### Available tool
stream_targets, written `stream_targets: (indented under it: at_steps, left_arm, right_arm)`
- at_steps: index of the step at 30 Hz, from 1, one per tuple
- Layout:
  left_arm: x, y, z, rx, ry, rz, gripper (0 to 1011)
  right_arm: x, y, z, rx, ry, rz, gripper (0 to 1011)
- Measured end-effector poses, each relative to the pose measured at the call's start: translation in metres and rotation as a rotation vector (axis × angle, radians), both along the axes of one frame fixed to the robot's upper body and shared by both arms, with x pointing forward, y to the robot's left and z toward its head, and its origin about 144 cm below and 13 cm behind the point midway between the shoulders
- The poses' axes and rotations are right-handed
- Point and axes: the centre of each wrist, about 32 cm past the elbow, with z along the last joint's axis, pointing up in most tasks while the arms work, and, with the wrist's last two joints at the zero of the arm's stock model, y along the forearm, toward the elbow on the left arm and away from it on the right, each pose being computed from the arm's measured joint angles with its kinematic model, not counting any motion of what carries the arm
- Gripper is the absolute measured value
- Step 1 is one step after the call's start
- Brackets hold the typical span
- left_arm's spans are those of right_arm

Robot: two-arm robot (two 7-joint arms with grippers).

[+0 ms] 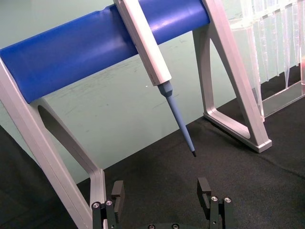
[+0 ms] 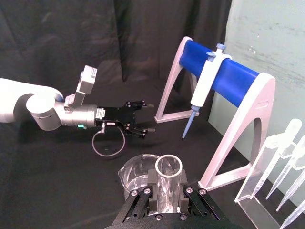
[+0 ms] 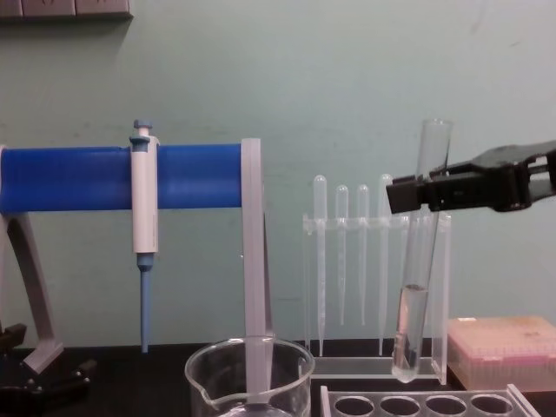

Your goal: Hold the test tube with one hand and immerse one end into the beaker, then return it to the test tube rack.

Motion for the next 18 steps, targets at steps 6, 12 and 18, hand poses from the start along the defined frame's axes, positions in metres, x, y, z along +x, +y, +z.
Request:
stream_targets:
  at_steps: [6, 12, 18]
  left_arm:
    - [0.0, 0.0, 0.0, 0.0, 0.0, 0.0, 1000]
    - [0.0, 0.0, 0.0, 0.0, 0.0, 0.0, 1000]
    - [0.0, 0.0, 0.0, 0.0, 0.0, 0.0, 1000]
  right_arm:
    - [0.006, -0.001, 0.015, -0.026, 0.004, 0.01, 238]
    - [0.01, -0.003, 0.023, -0.041, 0.005, 0.016, 238]
    - [0.01, -0.003, 0.024, -0.049, 0.009, 0.019, 238]
